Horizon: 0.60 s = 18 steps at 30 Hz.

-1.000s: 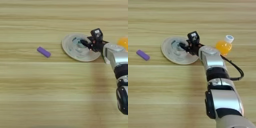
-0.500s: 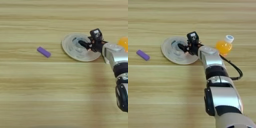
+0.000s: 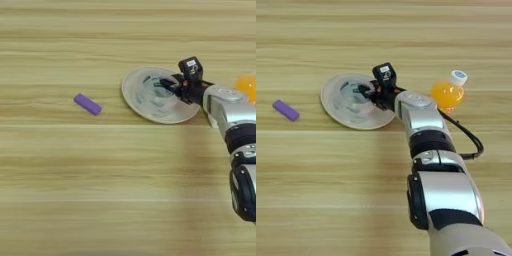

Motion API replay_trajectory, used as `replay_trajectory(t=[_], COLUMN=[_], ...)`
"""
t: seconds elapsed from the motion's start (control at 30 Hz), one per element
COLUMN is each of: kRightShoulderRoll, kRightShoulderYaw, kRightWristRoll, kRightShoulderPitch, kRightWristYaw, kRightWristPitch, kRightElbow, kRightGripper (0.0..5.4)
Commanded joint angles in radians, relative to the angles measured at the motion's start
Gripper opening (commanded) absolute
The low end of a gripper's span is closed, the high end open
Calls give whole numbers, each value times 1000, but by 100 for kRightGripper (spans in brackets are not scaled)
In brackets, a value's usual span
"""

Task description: Move the objects on the table

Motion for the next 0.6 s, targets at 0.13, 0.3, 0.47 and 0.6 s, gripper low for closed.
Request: replay_trajectory(t=[0.13, 0.3, 0.47, 0.6], kRightShoulderRoll=[-35, -41, -40, -28], kRightShoulderYaw=[-23, -35, -47, -45], kRightWristRoll=[28, 41, 61, 94], kRightShoulderPitch=[-81, -51, 6, 130], kRightWristYaw=[1, 11, 17, 38], kRightWristPitch=[-1, 36, 94, 184], kRightElbow=[-114, -216, -370, -622], kRightGripper=[153, 153, 153, 153])
